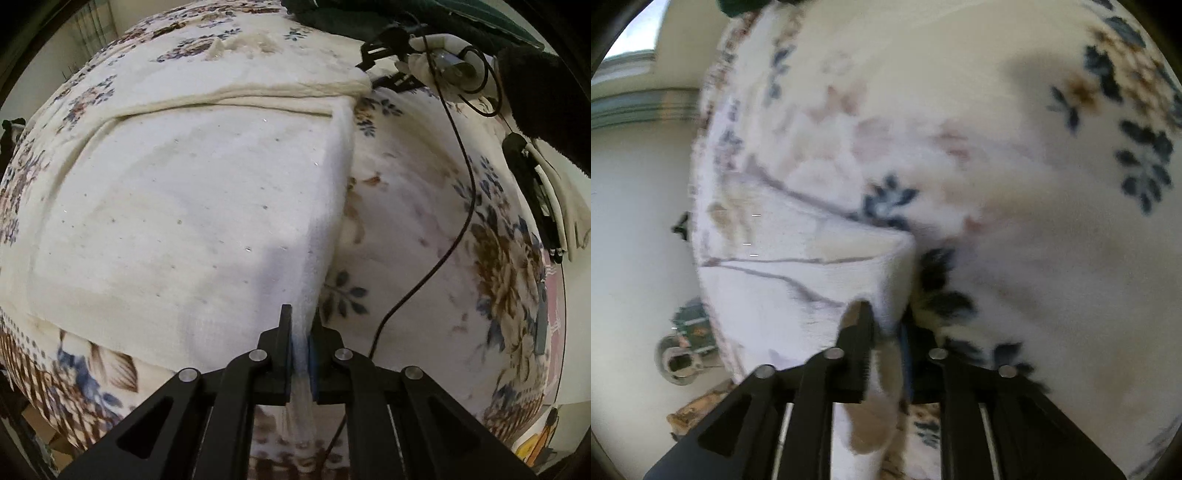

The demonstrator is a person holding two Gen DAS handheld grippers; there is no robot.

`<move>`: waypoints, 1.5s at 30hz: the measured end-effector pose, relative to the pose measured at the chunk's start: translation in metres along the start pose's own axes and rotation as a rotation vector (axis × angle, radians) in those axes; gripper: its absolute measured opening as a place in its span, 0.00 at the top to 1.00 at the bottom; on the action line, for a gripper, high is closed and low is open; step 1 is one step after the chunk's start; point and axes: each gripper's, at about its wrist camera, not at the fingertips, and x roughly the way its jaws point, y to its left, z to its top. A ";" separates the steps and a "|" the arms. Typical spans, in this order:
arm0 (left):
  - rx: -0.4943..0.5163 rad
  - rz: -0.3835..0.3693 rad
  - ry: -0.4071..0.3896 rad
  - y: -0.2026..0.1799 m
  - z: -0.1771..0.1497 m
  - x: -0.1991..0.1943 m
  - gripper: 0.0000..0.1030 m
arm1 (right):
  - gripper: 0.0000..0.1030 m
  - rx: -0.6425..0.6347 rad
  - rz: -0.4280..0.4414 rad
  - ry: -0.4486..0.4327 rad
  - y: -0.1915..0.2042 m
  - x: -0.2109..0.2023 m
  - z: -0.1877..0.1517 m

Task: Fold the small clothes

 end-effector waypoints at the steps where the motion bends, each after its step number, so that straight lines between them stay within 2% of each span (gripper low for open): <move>1: -0.006 -0.006 -0.001 0.003 0.001 0.000 0.96 | 0.65 0.023 0.027 -0.013 -0.007 -0.003 -0.001; 6: -0.010 -0.027 0.002 0.007 0.004 0.003 0.96 | 0.57 0.163 0.189 -0.111 -0.032 -0.013 0.001; 9: -0.014 -0.040 0.005 0.010 0.001 0.002 0.96 | 0.51 0.183 0.185 -0.100 -0.036 -0.003 0.007; 11: -0.023 -0.047 0.006 0.012 0.001 0.001 0.96 | 0.51 0.176 0.167 -0.071 -0.034 0.005 0.011; 12: -0.028 -0.052 0.005 0.014 0.002 0.000 0.96 | 0.52 0.162 0.147 -0.078 -0.029 0.007 0.012; 13: -0.038 -0.061 0.004 0.017 0.003 -0.002 0.96 | 0.75 0.143 0.114 -0.095 -0.025 0.006 0.013; 14: -0.052 -0.070 0.002 0.021 0.005 -0.005 0.96 | 0.93 0.114 0.079 -0.115 -0.015 0.004 0.013; 17: -0.096 -0.092 -0.015 0.037 0.012 -0.020 0.96 | 0.93 0.048 0.015 -0.143 0.015 -0.005 0.015; 21: -0.180 -0.124 -0.052 0.077 0.022 -0.050 0.96 | 0.93 -0.055 -0.056 -0.149 0.071 -0.022 0.017; 25: -0.262 -0.141 -0.103 0.129 0.027 -0.081 0.96 | 0.93 -0.132 -0.070 -0.164 0.133 -0.044 0.013; 32: -0.375 -0.206 -0.134 0.224 0.026 -0.105 0.96 | 0.93 -0.246 -0.133 -0.189 0.271 -0.038 -0.011; 38: -0.438 -0.260 -0.132 0.307 0.015 -0.104 0.96 | 0.93 -0.318 -0.224 -0.179 0.389 0.021 -0.025; 42: -0.509 -0.293 -0.113 0.364 0.005 -0.088 0.96 | 0.93 -0.365 -0.333 -0.159 0.449 0.083 -0.026; 45: -0.571 -0.321 -0.085 0.400 -0.002 -0.065 0.96 | 0.93 -0.378 -0.407 -0.146 0.476 0.135 -0.021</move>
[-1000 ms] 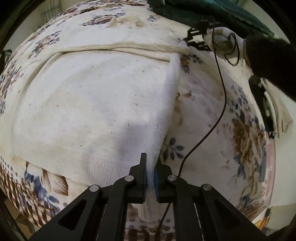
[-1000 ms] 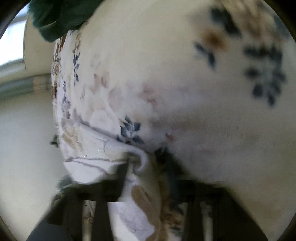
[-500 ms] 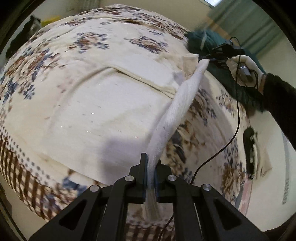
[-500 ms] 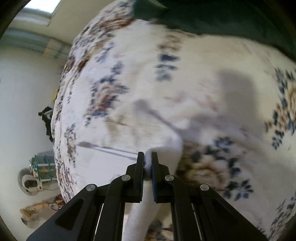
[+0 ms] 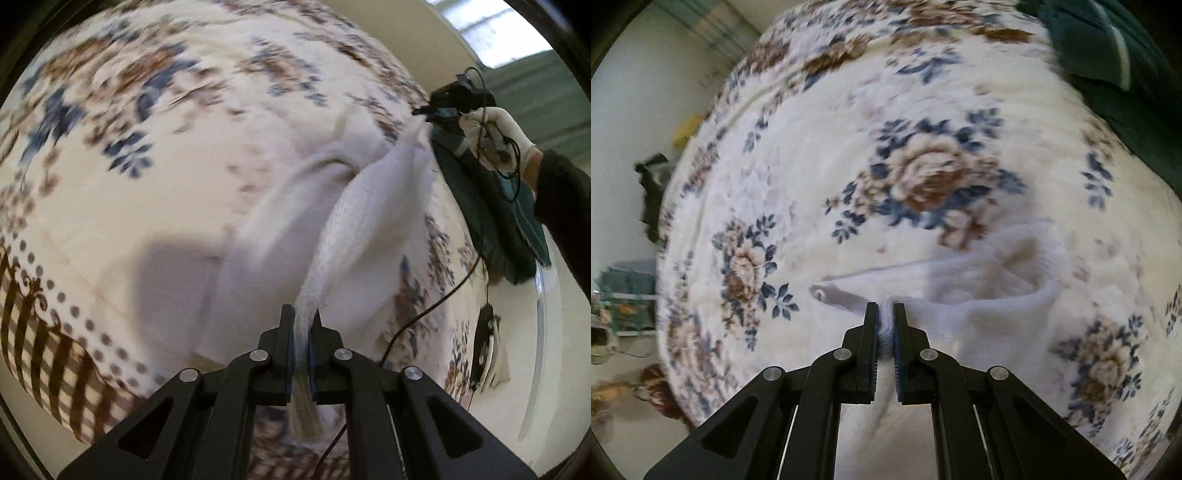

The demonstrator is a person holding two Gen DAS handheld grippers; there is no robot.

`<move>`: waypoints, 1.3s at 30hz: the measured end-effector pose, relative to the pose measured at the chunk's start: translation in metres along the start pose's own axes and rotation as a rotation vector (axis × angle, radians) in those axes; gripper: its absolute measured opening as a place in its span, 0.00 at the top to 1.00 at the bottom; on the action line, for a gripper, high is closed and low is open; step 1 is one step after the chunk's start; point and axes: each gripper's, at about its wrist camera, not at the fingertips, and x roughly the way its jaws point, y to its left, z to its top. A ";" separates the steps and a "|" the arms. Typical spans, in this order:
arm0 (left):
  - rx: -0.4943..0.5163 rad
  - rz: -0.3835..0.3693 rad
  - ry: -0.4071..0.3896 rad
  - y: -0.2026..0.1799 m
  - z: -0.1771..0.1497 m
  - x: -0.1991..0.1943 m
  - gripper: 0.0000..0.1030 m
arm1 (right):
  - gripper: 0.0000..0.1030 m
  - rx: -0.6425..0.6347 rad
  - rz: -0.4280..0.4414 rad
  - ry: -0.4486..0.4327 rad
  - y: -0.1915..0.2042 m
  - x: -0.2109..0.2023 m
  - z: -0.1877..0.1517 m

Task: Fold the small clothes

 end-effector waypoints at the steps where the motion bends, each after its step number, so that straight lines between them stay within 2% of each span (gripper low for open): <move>1: -0.030 -0.013 0.015 0.015 0.004 0.006 0.96 | 0.93 -0.004 -0.014 0.010 0.010 0.012 0.003; 6: -0.104 -0.028 0.077 0.063 0.005 0.034 0.96 | 0.93 -0.053 -0.109 0.064 0.058 0.076 0.013; 9: -0.110 -0.068 0.153 0.077 0.007 0.055 0.94 | 0.93 -0.061 -0.163 0.117 0.074 0.108 0.014; 11: -0.126 -0.094 0.188 0.084 0.012 0.059 0.92 | 0.86 -0.031 -0.134 0.158 0.073 0.115 0.010; 14: -0.125 -0.099 0.195 0.088 0.018 0.051 0.71 | 0.68 0.008 -0.027 0.144 0.060 0.092 -0.018; 15: -0.134 -0.104 0.193 0.090 0.019 0.048 0.57 | 0.58 0.024 0.048 0.154 0.049 0.078 -0.039; 16: -0.143 -0.109 0.192 0.092 0.020 0.046 0.49 | 0.57 0.030 0.087 0.160 0.040 0.068 -0.056; 19: -0.157 -0.119 0.211 0.096 0.021 0.045 0.48 | 0.56 0.067 0.146 0.188 0.000 0.038 -0.133; 21: -0.136 -0.101 0.228 0.092 0.022 0.047 0.48 | 0.55 0.131 0.170 0.235 -0.036 0.032 -0.201; 23: -0.111 -0.091 0.236 0.086 0.024 0.049 0.48 | 0.55 0.200 0.169 0.297 -0.064 0.038 -0.262; 24: -0.095 -0.084 0.240 0.081 0.025 0.049 0.48 | 0.55 0.259 0.178 0.335 -0.081 0.045 -0.303; 27: -0.062 -0.065 0.261 0.072 0.025 0.054 0.48 | 0.55 0.426 0.256 0.441 -0.108 0.072 -0.390; 30: -0.035 -0.028 0.282 0.064 0.025 0.058 0.48 | 0.55 0.659 0.396 0.451 -0.129 0.098 -0.461; 31: -0.028 -0.018 0.286 0.061 0.026 0.058 0.48 | 0.55 0.769 0.474 0.440 -0.138 0.106 -0.481; 33: -0.016 -0.001 0.289 0.058 0.026 0.059 0.48 | 0.55 0.935 0.576 0.387 -0.150 0.119 -0.508; 34: -0.008 0.006 0.292 0.056 0.027 0.060 0.48 | 0.57 0.984 0.604 0.359 -0.154 0.123 -0.516; 35: 0.005 0.017 0.293 0.056 0.028 0.059 0.48 | 0.64 1.028 0.633 0.321 -0.157 0.126 -0.522; 36: 0.019 0.027 0.289 0.056 0.028 0.059 0.48 | 0.86 1.058 0.654 0.284 -0.159 0.127 -0.528; 37: 0.030 0.037 0.286 0.056 0.028 0.057 0.48 | 0.91 1.054 0.629 0.258 -0.160 0.126 -0.531; 39: 0.032 0.048 0.282 0.057 0.029 0.059 0.48 | 0.94 1.055 0.587 0.213 -0.162 0.116 -0.541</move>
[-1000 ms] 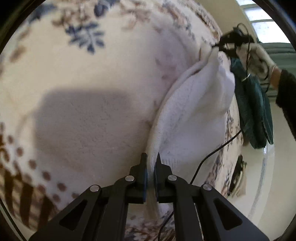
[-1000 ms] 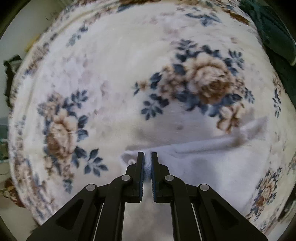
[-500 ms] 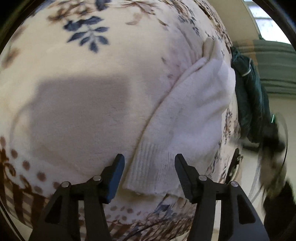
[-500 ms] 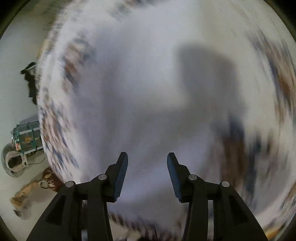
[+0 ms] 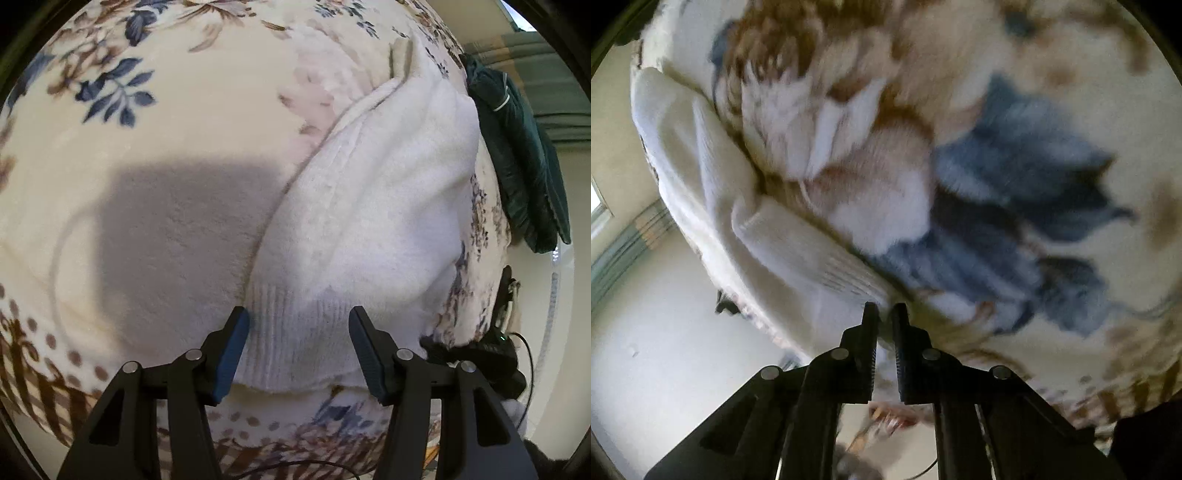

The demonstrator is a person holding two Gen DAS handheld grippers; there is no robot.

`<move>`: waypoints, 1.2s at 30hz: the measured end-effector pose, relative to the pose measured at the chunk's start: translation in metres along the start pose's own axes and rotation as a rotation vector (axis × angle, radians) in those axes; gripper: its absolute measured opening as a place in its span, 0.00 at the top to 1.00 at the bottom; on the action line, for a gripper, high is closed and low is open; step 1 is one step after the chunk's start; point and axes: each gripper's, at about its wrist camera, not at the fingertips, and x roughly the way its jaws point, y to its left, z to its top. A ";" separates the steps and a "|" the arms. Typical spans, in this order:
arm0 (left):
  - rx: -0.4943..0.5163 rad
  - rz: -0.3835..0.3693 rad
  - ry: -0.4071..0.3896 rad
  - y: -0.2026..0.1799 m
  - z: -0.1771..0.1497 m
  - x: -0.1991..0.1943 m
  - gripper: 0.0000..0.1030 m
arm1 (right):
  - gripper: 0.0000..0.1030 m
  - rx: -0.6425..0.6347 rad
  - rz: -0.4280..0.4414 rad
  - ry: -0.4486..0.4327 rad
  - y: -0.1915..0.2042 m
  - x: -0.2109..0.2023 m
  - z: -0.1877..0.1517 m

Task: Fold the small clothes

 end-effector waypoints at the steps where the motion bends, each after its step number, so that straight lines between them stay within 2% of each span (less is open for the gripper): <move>1: -0.004 0.003 0.003 0.002 0.000 0.001 0.48 | 0.95 -0.007 -0.017 -0.007 -0.002 -0.004 -0.004; 6: 0.020 0.016 0.030 -0.002 0.001 0.009 0.48 | 0.95 -0.043 -0.138 -0.056 -0.021 -0.025 -0.038; 11: 0.071 0.046 0.044 -0.010 0.004 0.019 0.50 | 0.96 -0.049 -0.179 -0.054 -0.034 -0.022 -0.060; 12: 0.086 0.065 0.032 -0.010 0.004 0.019 0.66 | 0.96 -0.057 -0.197 -0.060 -0.033 -0.020 -0.065; 13: 0.101 0.069 0.027 -0.011 0.005 0.018 0.89 | 0.96 -0.065 -0.209 -0.061 -0.031 -0.016 -0.069; 19: 0.102 0.044 -0.082 -0.013 0.006 -0.011 0.90 | 0.97 -0.104 -0.265 -0.022 -0.008 -0.002 -0.073; 23: 0.057 0.062 -0.058 0.008 0.015 0.001 0.90 | 0.97 -0.128 -0.338 -0.022 -0.010 0.015 -0.076; 26: 0.023 0.036 -0.019 0.023 0.018 0.012 0.89 | 0.97 -0.163 -0.411 -0.019 -0.005 0.036 -0.074; 28: 0.011 0.001 0.008 0.023 0.019 0.008 0.83 | 0.96 -0.214 -0.447 0.000 0.007 0.052 -0.075; 30: 0.009 0.003 0.021 0.019 0.020 -0.006 0.76 | 0.94 -0.281 -0.467 0.030 0.020 0.054 -0.076; 32: 0.021 -0.001 0.015 0.009 0.021 -0.021 0.71 | 0.85 -0.304 -0.428 0.063 0.031 0.053 -0.076; 33: 0.043 0.009 0.004 0.002 0.024 -0.030 0.54 | 0.76 -0.306 -0.405 0.094 0.035 0.049 -0.075; 34: 0.059 0.003 -0.012 -0.004 0.028 -0.038 0.42 | 0.62 -0.307 -0.399 0.109 0.038 0.045 -0.074; 36: 0.086 -0.019 -0.058 -0.019 0.046 -0.054 0.39 | 0.48 -0.322 -0.351 0.136 0.046 0.031 -0.070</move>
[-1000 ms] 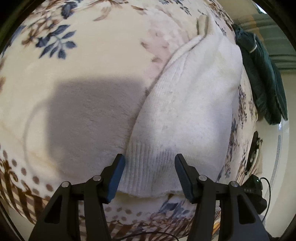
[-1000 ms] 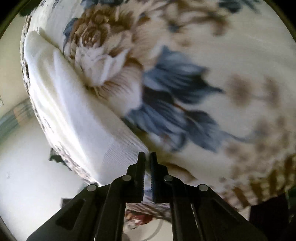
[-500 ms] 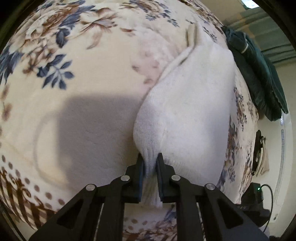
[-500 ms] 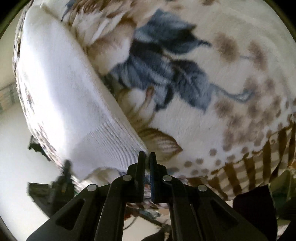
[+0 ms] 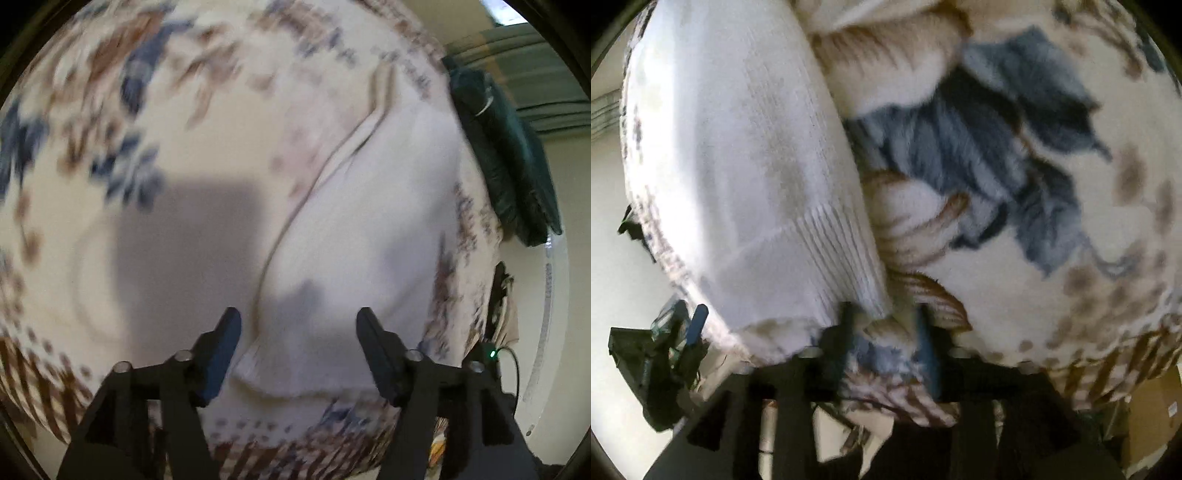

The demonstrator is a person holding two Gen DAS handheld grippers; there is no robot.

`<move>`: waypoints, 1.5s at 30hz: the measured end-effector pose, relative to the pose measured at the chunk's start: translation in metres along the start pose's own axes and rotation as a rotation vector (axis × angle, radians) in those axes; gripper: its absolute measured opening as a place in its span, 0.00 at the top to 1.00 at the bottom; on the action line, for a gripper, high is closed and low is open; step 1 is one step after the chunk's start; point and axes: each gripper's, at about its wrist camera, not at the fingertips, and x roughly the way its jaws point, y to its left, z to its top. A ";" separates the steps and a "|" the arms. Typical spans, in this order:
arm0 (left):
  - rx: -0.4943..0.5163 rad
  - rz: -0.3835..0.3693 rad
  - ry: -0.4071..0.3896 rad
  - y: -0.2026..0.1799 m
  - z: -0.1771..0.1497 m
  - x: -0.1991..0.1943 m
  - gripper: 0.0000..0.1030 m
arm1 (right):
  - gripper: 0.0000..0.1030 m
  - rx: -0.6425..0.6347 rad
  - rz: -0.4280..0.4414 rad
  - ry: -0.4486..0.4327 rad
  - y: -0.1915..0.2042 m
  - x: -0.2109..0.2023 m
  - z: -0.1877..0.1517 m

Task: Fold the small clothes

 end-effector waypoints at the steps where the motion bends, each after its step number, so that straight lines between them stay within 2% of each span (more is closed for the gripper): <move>1: 0.012 -0.018 -0.012 -0.007 0.013 -0.002 0.39 | 0.46 -0.010 0.004 -0.001 0.003 -0.007 0.001; 4: 0.056 -0.071 -0.054 -0.040 0.067 0.006 0.39 | 0.46 -0.046 -0.013 -0.061 0.014 -0.039 0.025; 8: 0.137 -0.110 -0.092 -0.087 0.152 0.047 0.39 | 0.46 -0.060 0.019 -0.177 0.042 -0.076 0.070; 10: 0.182 -0.133 -0.088 -0.107 0.194 0.073 0.39 | 0.46 -0.065 0.027 -0.260 0.056 -0.094 0.105; 11: 0.206 -0.115 -0.090 -0.120 0.219 0.091 0.39 | 0.46 -0.066 0.027 -0.293 0.060 -0.100 0.118; 15: 0.240 -0.090 -0.070 -0.139 0.280 0.139 0.39 | 0.46 -0.051 0.073 -0.396 0.071 -0.119 0.176; 17: 0.242 -0.105 -0.074 -0.143 0.298 0.154 0.48 | 0.46 -0.030 0.072 -0.430 0.063 -0.131 0.205; 18: 0.255 -0.114 -0.078 -0.143 0.305 0.158 0.87 | 0.46 -0.019 0.071 -0.438 0.062 -0.133 0.215; 20: 0.273 -0.146 -0.066 -0.146 0.312 0.161 0.88 | 0.46 -0.003 0.081 -0.449 0.061 -0.136 0.229; 21: 0.288 -0.153 -0.083 -0.148 0.314 0.156 0.88 | 0.46 -0.004 0.084 -0.450 0.043 -0.147 0.240; 23: 0.313 -0.159 -0.107 -0.152 0.321 0.151 0.89 | 0.46 -0.015 0.077 -0.454 0.042 -0.148 0.247; 24: 0.306 -0.134 -0.111 -0.149 0.327 0.153 0.89 | 0.46 -0.017 0.073 -0.455 0.050 -0.144 0.251; 26: 0.258 -0.126 -0.064 -0.138 0.335 0.166 0.87 | 0.46 -0.018 0.056 -0.447 0.054 -0.133 0.254; 27: 0.227 -0.127 -0.032 -0.131 0.337 0.170 0.80 | 0.46 -0.017 0.048 -0.439 0.053 -0.132 0.251; 28: 0.209 -0.123 -0.024 -0.127 0.335 0.168 0.72 | 0.46 -0.014 0.049 -0.434 0.051 -0.128 0.249; 29: 0.203 -0.134 -0.031 -0.125 0.331 0.160 0.70 | 0.46 -0.010 0.055 -0.426 0.046 -0.126 0.238; 31: 0.199 -0.168 -0.045 -0.117 0.315 0.136 0.51 | 0.46 0.001 0.087 -0.404 0.035 -0.126 0.221; 33: 0.185 -0.217 -0.062 -0.106 0.293 0.110 0.45 | 0.42 0.012 0.109 -0.378 0.025 -0.125 0.201; 36: 0.166 -0.252 -0.043 -0.082 0.242 0.075 0.39 | 0.40 0.046 0.143 -0.318 0.000 -0.117 0.155; 42: 0.179 -0.149 0.098 -0.029 0.119 0.049 0.39 | 0.40 0.100 0.117 -0.144 -0.056 -0.063 0.065; 45: 0.118 -0.126 0.159 0.000 0.071 0.052 0.39 | 0.40 0.109 0.111 -0.142 -0.072 -0.042 0.039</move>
